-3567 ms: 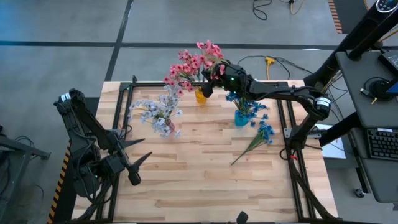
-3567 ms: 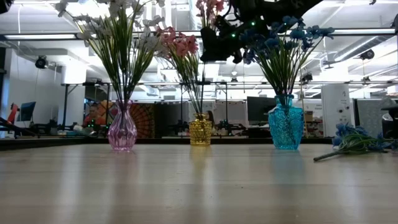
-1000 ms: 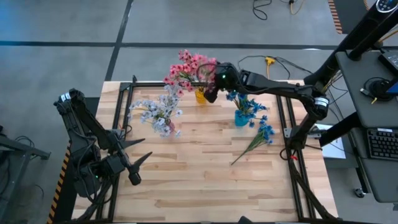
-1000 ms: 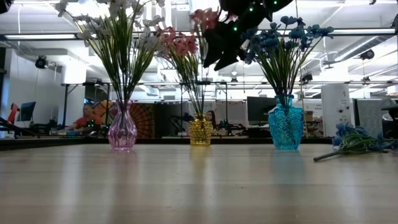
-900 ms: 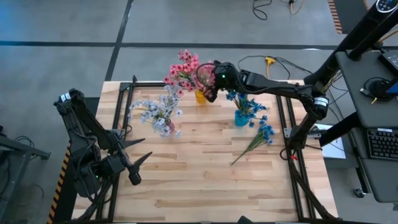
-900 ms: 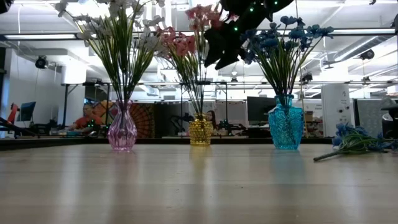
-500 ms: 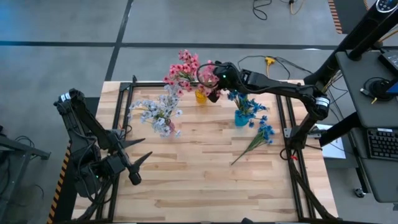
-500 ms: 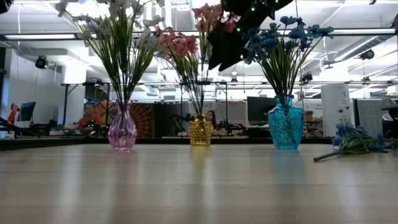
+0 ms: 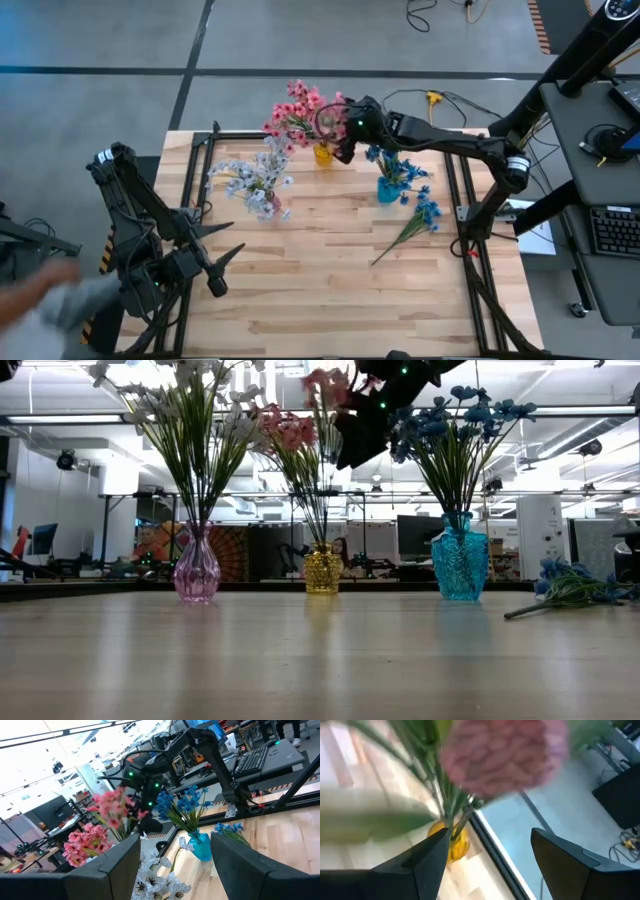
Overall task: Sort flowers into vase by color
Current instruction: Put the pink flowers into the yellow vase
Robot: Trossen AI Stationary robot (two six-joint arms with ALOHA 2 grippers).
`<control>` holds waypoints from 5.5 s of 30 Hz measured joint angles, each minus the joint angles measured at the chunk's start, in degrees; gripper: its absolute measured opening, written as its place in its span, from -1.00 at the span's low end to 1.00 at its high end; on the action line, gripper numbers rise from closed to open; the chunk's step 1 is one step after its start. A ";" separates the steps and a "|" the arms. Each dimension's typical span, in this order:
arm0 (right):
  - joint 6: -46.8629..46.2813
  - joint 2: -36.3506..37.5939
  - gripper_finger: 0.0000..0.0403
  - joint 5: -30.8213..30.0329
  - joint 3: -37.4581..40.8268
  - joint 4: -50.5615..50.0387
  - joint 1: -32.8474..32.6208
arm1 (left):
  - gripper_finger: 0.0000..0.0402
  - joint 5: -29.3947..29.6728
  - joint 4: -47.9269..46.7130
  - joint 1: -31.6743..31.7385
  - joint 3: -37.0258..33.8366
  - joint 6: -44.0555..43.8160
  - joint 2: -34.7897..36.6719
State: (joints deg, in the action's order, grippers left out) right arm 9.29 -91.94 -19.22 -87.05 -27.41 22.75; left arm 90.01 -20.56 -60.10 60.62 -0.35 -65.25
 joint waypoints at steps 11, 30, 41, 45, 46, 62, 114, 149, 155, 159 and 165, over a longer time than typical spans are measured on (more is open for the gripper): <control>-1.01 -0.53 0.31 -4.63 -0.19 -2.42 0.38 | 0.11 0.01 -0.03 0.11 0.00 -0.20 0.00; -6.28 -0.75 0.32 7.20 -1.89 -0.90 1.97 | 0.11 -2.27 -0.05 3.44 0.00 -1.33 -0.02; -4.24 -0.97 0.31 4.54 -2.60 -1.09 1.63 | 0.11 -15.73 11.20 21.16 -0.02 6.19 -2.55; -3.65 -1.09 0.29 4.13 -2.60 -0.73 1.67 | 0.11 -26.76 24.71 26.21 -0.02 18.16 -4.29; -3.63 -1.16 0.29 4.15 -2.58 -0.80 1.66 | 0.11 -28.92 28.14 27.14 -0.02 21.37 -4.58; -2.61 -1.19 0.29 4.21 -2.56 -0.51 1.63 | 0.19 -50.27 37.66 50.71 -0.02 28.37 -5.09; -2.70 -1.23 0.38 6.19 -4.31 -3.14 1.50 | -0.66 -61.38 38.35 70.46 0.00 23.49 -10.91; -5.92 -1.27 0.38 5.79 -15.02 -18.83 1.39 | -0.99 -51.44 35.00 72.11 0.00 20.77 -10.95; -3.88 -3.60 0.38 6.60 -14.56 -17.18 1.41 | -0.93 -51.51 34.52 70.63 0.00 20.80 -9.87; -3.33 -4.81 0.38 11.70 -14.53 -12.86 2.08 | -0.83 -51.71 31.27 68.52 0.07 21.74 -7.71; -2.70 -5.54 0.38 7.02 -14.53 -13.59 2.29 | -0.68 -51.99 27.85 65.82 0.04 21.84 -5.31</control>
State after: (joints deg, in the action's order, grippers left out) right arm 6.59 -97.48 -12.20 -101.58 -41.00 25.04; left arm 38.01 7.29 5.73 60.66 21.49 -70.56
